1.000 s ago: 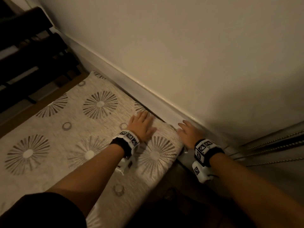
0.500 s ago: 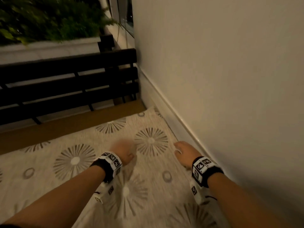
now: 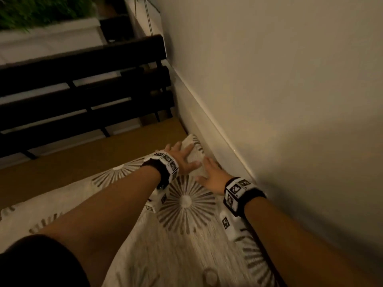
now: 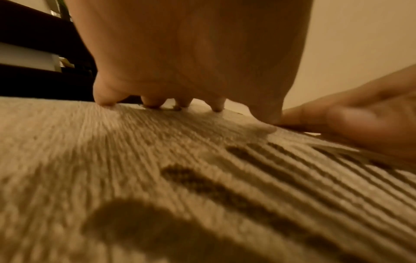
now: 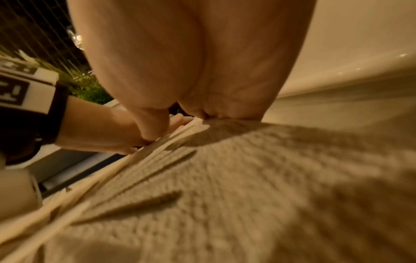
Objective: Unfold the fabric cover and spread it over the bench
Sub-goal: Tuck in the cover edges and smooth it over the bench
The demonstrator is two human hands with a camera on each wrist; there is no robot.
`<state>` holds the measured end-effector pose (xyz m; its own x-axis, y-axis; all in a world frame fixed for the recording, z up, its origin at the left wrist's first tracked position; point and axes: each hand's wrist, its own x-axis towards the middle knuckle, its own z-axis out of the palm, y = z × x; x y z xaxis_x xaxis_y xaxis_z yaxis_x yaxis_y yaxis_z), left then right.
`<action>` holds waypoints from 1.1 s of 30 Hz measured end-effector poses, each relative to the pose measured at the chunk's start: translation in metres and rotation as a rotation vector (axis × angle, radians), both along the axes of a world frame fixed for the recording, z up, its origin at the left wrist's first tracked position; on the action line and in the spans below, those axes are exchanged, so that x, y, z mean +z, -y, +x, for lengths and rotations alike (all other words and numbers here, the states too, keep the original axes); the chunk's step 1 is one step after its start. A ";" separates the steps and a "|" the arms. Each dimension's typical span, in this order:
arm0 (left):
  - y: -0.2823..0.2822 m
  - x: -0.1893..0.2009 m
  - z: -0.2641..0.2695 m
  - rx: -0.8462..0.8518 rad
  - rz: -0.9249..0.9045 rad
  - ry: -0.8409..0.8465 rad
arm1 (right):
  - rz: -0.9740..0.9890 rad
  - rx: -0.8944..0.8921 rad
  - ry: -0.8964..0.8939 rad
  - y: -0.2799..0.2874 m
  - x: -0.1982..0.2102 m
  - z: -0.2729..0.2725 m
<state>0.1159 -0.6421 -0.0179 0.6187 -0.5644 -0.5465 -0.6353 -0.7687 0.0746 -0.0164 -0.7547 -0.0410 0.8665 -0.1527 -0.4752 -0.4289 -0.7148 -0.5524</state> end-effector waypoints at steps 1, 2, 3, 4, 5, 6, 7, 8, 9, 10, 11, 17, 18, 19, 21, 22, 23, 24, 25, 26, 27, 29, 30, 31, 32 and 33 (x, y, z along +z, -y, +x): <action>0.002 -0.003 0.003 -0.018 0.017 0.000 | -0.031 0.012 -0.009 0.001 -0.002 0.003; 0.004 -0.002 0.007 -0.030 0.027 -0.014 | -0.047 0.023 -0.014 0.004 -0.004 0.006; 0.008 -0.002 0.013 -0.040 0.042 -0.035 | -0.055 0.034 -0.027 0.008 -0.006 0.009; 0.011 0.000 0.019 -0.053 0.059 -0.056 | -0.051 0.047 -0.031 0.011 -0.006 0.011; 0.015 0.004 0.024 -0.067 0.068 -0.073 | -0.032 0.059 -0.054 0.016 -0.007 0.015; 0.018 0.008 0.028 -0.067 0.072 -0.098 | -0.005 0.081 -0.079 0.019 -0.004 0.017; 0.021 0.010 0.032 -0.060 0.068 -0.133 | 0.018 0.093 -0.114 0.022 -0.001 0.018; 0.022 0.012 0.035 -0.048 0.063 -0.167 | 0.031 0.110 -0.139 0.026 0.003 0.019; 0.022 0.012 0.037 -0.035 0.059 -0.191 | 0.047 0.117 -0.168 0.029 0.008 0.019; 0.020 0.012 0.038 -0.034 0.057 -0.191 | 0.065 0.118 -0.190 0.032 0.012 0.018; 0.018 0.012 0.038 -0.048 0.061 -0.170 | 0.069 0.117 -0.211 0.035 0.013 0.016; 0.012 0.014 0.037 -0.087 0.157 -0.043 | 0.142 0.013 -0.342 0.034 0.017 -0.013; 0.013 0.013 0.037 -0.080 0.162 -0.012 | 0.094 0.017 -0.341 0.032 0.017 -0.014; 0.015 0.011 0.037 -0.080 0.164 0.015 | 0.040 0.015 -0.332 0.030 0.018 -0.014; 0.017 0.006 0.036 -0.085 0.160 0.069 | -0.031 -0.005 -0.308 0.026 0.019 -0.011; 0.018 0.006 0.034 -0.094 0.155 0.110 | -0.052 -0.014 -0.295 0.025 0.019 -0.009; 0.018 0.006 0.032 -0.121 0.150 0.165 | -0.061 -0.018 -0.283 0.022 0.019 -0.008; 0.018 0.009 0.028 -0.163 0.147 0.222 | -0.062 -0.021 -0.273 0.020 0.020 -0.010; 0.017 0.012 0.022 -0.201 0.131 0.259 | -0.055 -0.035 -0.272 0.019 0.021 -0.011; 0.016 0.015 0.015 -0.220 0.096 0.270 | -0.043 -0.069 -0.269 0.018 0.022 -0.014; 0.014 0.018 0.007 -0.229 0.058 0.266 | -0.021 -0.110 -0.255 0.019 0.023 -0.017; 0.004 0.024 -0.012 -0.238 0.036 0.192 | 0.042 -0.152 -0.255 0.020 0.026 -0.026; -0.002 0.027 -0.022 -0.242 0.052 0.125 | 0.074 -0.158 -0.262 0.023 0.026 -0.031; -0.010 0.028 -0.032 -0.237 0.077 0.050 | 0.138 -0.203 -0.282 0.024 0.027 -0.038; -0.018 0.028 -0.040 -0.223 0.100 -0.007 | 0.216 -0.274 -0.312 0.025 0.027 -0.045; -0.024 0.028 -0.046 -0.213 0.115 -0.032 | 0.304 -0.331 -0.343 0.027 0.027 -0.052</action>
<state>0.0698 -0.6183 0.0100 0.4736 -0.6135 -0.6319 -0.7827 -0.6222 0.0174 -0.0685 -0.7814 -0.0141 0.5839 -0.2020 -0.7863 -0.7943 -0.3424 -0.5018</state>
